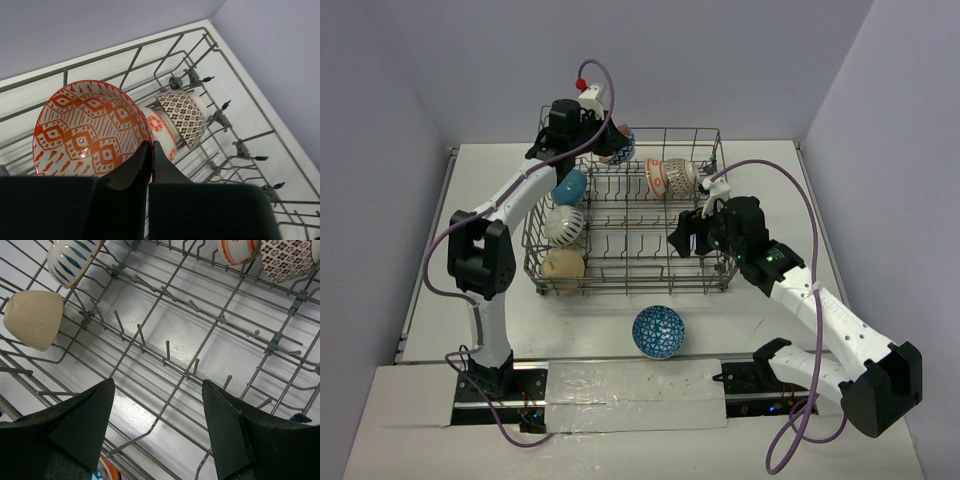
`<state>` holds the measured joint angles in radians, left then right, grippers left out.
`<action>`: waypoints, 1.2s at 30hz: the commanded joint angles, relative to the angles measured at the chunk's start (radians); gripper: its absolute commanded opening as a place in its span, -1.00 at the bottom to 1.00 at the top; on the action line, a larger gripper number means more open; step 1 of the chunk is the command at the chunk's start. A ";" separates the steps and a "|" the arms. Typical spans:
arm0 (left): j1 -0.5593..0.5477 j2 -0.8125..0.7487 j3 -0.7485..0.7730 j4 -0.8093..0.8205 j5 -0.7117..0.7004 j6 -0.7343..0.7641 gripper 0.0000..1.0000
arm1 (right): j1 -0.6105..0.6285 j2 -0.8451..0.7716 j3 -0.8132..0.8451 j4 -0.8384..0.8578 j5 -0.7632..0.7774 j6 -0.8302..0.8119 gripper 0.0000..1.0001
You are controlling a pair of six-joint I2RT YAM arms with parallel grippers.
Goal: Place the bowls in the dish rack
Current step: Pick up the bowl from the dish rack.
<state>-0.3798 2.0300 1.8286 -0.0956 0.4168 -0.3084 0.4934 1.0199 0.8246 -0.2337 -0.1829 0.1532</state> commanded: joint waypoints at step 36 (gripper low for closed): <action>-0.027 -0.264 -0.552 0.800 -0.075 -0.544 -1.00 | 0.062 -0.043 0.038 -0.036 0.049 -0.027 0.57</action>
<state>-0.4026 1.8584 1.2984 0.5285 0.3824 -0.8295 0.5411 0.9966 0.8246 -0.2714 -0.1467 0.1364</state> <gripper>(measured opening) 0.068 0.782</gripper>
